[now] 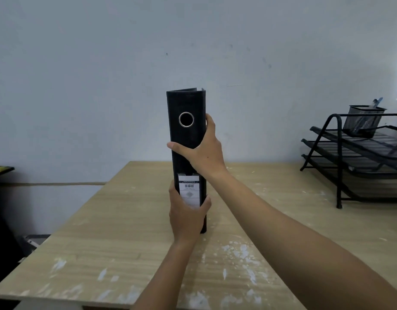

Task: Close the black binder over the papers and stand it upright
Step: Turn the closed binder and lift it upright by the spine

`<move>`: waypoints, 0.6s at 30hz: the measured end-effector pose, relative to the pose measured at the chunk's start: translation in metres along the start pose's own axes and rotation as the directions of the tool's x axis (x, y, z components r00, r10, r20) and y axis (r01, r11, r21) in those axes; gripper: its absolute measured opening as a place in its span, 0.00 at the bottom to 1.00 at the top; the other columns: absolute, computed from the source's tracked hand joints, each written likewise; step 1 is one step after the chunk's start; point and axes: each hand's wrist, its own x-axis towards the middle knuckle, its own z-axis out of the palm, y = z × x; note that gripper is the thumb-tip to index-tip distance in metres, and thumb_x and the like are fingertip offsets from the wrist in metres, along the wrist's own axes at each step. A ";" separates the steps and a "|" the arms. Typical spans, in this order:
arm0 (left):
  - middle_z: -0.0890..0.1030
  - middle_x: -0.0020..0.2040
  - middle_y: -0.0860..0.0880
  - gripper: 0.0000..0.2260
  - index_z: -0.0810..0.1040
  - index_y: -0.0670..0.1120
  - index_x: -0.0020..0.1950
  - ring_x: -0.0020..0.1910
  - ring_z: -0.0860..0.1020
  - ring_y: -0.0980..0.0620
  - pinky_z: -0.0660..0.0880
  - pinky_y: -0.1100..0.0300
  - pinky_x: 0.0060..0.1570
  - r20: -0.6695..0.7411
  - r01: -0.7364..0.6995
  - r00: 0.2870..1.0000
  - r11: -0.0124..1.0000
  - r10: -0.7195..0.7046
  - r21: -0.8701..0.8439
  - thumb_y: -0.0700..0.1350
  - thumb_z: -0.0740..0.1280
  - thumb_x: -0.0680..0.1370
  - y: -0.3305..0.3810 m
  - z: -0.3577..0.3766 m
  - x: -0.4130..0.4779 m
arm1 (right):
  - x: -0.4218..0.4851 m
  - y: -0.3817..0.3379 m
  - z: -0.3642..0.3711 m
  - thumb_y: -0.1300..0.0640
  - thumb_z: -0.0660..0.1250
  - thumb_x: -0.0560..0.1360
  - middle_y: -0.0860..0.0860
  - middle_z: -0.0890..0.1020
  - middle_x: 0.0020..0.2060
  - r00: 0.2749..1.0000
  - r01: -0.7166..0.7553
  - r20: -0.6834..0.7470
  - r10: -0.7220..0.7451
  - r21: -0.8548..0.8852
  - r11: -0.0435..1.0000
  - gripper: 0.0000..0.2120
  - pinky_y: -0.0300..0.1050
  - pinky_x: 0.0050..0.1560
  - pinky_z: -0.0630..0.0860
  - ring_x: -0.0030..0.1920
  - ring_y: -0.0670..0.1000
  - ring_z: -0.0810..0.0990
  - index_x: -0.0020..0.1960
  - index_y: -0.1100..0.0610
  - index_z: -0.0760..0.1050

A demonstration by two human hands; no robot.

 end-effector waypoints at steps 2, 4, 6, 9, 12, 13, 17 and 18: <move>0.72 0.59 0.58 0.41 0.56 0.56 0.71 0.55 0.76 0.54 0.77 0.53 0.49 0.003 0.000 1.000 1.000 0.000 0.008 0.51 0.77 0.65 -0.003 0.000 0.000 | 0.001 0.001 -0.001 0.42 0.79 0.61 0.47 0.73 0.70 1.000 -0.010 0.016 0.010 -0.001 1.000 0.54 0.53 0.67 0.73 0.68 0.51 0.73 0.77 0.50 0.52; 0.69 0.60 0.60 0.44 0.54 0.55 0.73 0.55 0.73 0.56 0.75 0.54 0.50 0.011 0.016 1.000 1.000 -0.016 0.019 0.51 0.77 0.65 -0.005 0.002 -0.004 | 0.002 0.003 -0.004 0.42 0.79 0.61 0.46 0.74 0.69 0.999 -0.025 0.039 0.025 0.001 1.000 0.54 0.51 0.66 0.73 0.67 0.50 0.74 0.77 0.49 0.52; 0.70 0.57 0.60 0.42 0.56 0.53 0.72 0.53 0.73 0.57 0.74 0.56 0.48 0.012 0.063 0.998 0.998 -0.063 0.000 0.50 0.77 0.65 -0.007 0.002 -0.007 | 0.003 0.004 -0.006 0.42 0.79 0.61 0.45 0.76 0.67 0.996 -0.056 0.075 0.056 0.004 0.998 0.53 0.49 0.65 0.75 0.65 0.49 0.76 0.77 0.48 0.54; 0.72 0.49 0.63 0.31 0.62 0.55 0.60 0.46 0.75 0.62 0.72 0.62 0.45 0.010 0.082 0.997 0.995 -0.081 -0.060 0.45 0.78 0.65 -0.009 0.003 -0.007 | 0.005 0.004 -0.007 0.39 0.79 0.60 0.45 0.76 0.66 0.993 -0.067 0.101 0.067 -0.003 0.998 0.54 0.49 0.64 0.75 0.64 0.49 0.77 0.77 0.48 0.54; 0.72 0.50 0.63 0.32 0.63 0.56 0.60 0.48 0.74 0.69 0.72 0.70 0.43 -0.014 0.062 0.998 0.992 -0.064 -0.107 0.42 0.78 0.65 -0.010 0.001 -0.005 | 0.004 0.002 -0.005 0.40 0.79 0.61 0.45 0.77 0.65 0.993 -0.049 0.104 0.048 0.003 0.999 0.52 0.48 0.63 0.76 0.63 0.49 0.77 0.77 0.47 0.55; 0.72 0.50 0.63 0.32 0.63 0.56 0.60 0.48 0.73 0.71 0.72 0.72 0.41 -0.024 0.052 0.998 0.992 -0.055 -0.114 0.41 0.78 0.65 -0.010 0.000 -0.005 | 0.004 0.001 -0.004 0.41 0.79 0.61 0.44 0.78 0.64 0.994 -0.043 0.101 0.043 0.004 0.999 0.51 0.47 0.62 0.76 0.63 0.48 0.78 0.76 0.47 0.56; 0.72 0.51 0.62 0.32 0.65 0.54 0.61 0.48 0.72 0.76 0.71 0.78 0.40 -0.057 0.014 0.998 0.990 -0.022 -0.140 0.39 0.78 0.65 -0.007 -0.009 0.001 | 0.007 -0.010 0.002 0.42 0.79 0.62 0.44 0.79 0.61 0.993 -0.023 0.120 0.021 0.010 1.000 0.45 0.46 0.60 0.77 0.60 0.48 0.79 0.73 0.47 0.60; 0.73 0.50 0.62 0.32 0.65 0.53 0.61 0.48 0.72 0.76 0.71 0.78 0.40 -0.065 0.005 0.998 0.990 -0.014 -0.139 0.39 0.78 0.65 -0.007 -0.013 0.004 | 0.008 -0.013 0.005 0.43 0.79 0.63 0.44 0.79 0.61 0.992 -0.020 0.127 0.018 0.017 1.000 0.44 0.45 0.59 0.77 0.59 0.48 0.79 0.72 0.46 0.61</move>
